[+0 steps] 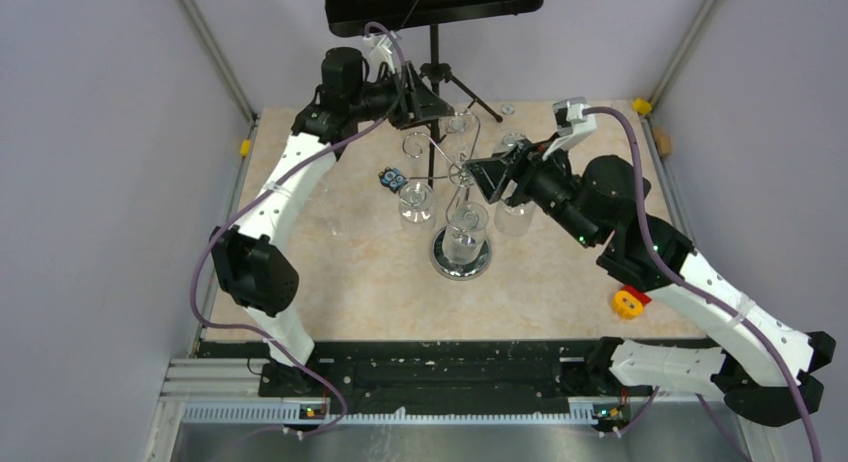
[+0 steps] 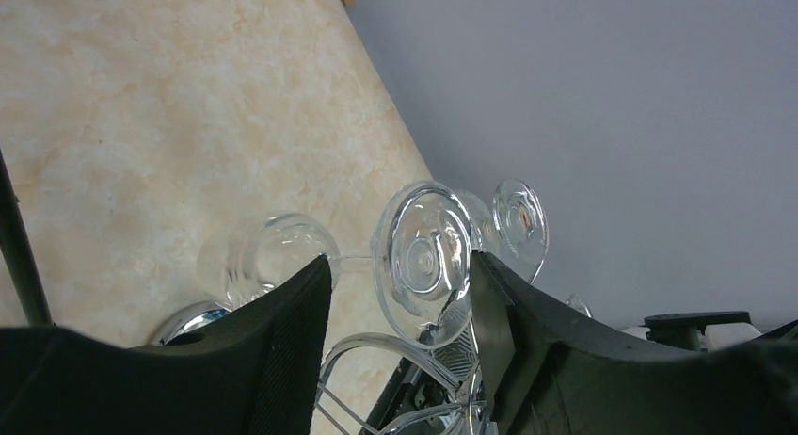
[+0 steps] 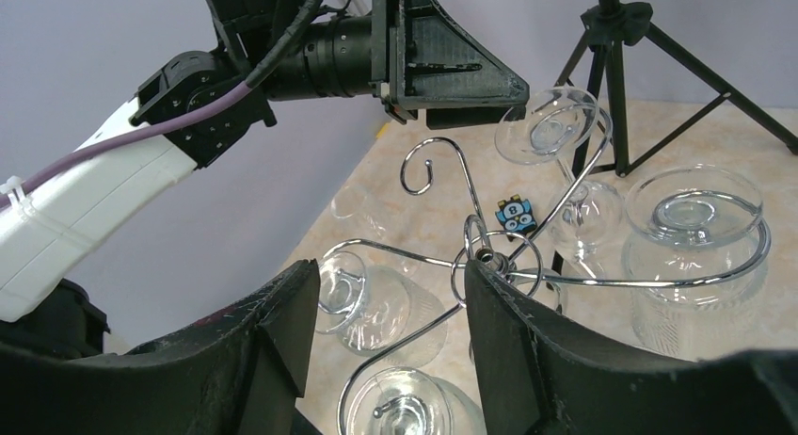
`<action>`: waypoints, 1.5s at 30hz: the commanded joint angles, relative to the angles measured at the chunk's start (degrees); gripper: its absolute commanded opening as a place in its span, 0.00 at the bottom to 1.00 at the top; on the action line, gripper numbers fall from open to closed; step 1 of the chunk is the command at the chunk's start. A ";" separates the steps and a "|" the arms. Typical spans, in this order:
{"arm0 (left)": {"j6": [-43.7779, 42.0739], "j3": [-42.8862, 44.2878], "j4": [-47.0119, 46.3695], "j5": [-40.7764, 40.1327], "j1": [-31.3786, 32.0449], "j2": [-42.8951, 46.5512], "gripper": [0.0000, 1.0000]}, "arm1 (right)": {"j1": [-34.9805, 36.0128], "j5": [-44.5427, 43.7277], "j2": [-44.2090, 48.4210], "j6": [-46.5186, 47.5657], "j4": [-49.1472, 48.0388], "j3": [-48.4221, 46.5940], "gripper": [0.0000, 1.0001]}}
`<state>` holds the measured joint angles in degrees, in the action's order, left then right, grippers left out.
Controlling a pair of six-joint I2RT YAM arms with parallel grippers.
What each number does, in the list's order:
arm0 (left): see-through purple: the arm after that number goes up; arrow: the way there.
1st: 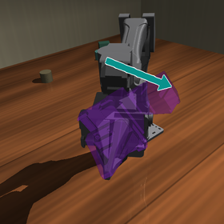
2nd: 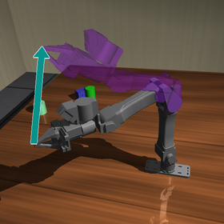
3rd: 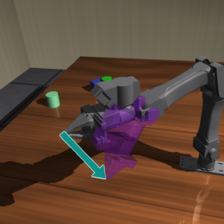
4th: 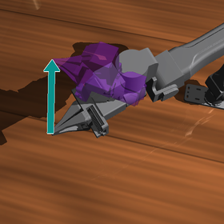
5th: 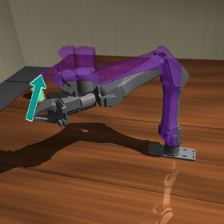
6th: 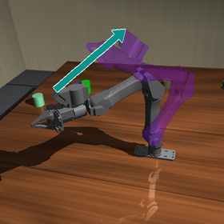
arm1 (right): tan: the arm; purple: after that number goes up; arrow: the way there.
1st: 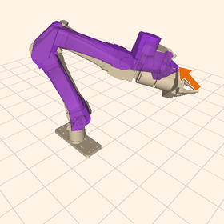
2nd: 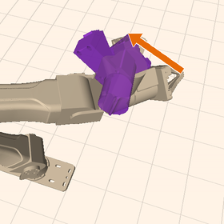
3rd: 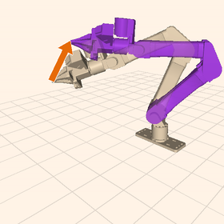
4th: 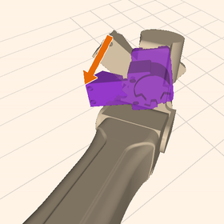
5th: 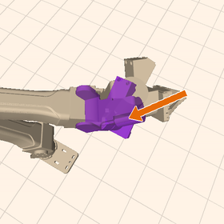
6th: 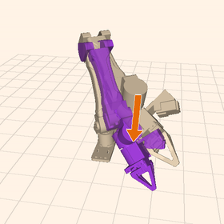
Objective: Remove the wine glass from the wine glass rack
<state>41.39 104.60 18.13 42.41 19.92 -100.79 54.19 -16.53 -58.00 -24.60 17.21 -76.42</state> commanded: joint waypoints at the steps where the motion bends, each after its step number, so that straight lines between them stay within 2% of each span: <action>1: -0.68 -0.45 -2.81 3.28 0.80 0.51 0.59 | -0.18 -1.02 1.21 -0.20 -2.73 0.64 0.59; 9: 2.83 -0.14 -6.80 6.24 0.83 0.14 0.51 | -0.22 -0.78 0.96 -0.48 -3.17 0.99 0.58; 13: 5.04 -0.52 -8.56 7.72 0.89 -0.54 0.40 | -0.21 -1.10 1.23 -0.78 -3.24 1.18 0.57; 29: 6.99 -1.09 -9.56 6.36 2.50 -1.63 0.21 | -0.23 -2.87 2.03 -1.31 -4.21 3.07 0.55; 32: 6.95 -1.00 -9.60 6.43 2.90 -1.73 0.13 | -0.20 -3.06 1.88 -1.40 -4.16 3.26 0.55; 35: 7.13 -1.04 -9.67 6.28 2.93 -1.50 0.00 | -0.17 -3.19 1.92 -1.48 -4.27 3.42 0.55; 40: 8.74 -1.77 -12.08 3.93 2.93 0.77 0.00 | -0.19 -3.39 2.25 -1.76 -4.73 4.03 0.55; 45: 14.59 -3.96 -20.88 0.14 2.91 3.48 0.00 | -0.22 -3.66 2.71 -2.20 -5.08 4.38 0.55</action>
<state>51.00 102.06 8.62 45.25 22.02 -102.08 54.19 -19.35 -56.80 -26.17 14.52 -72.29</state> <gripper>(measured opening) 0.023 0.555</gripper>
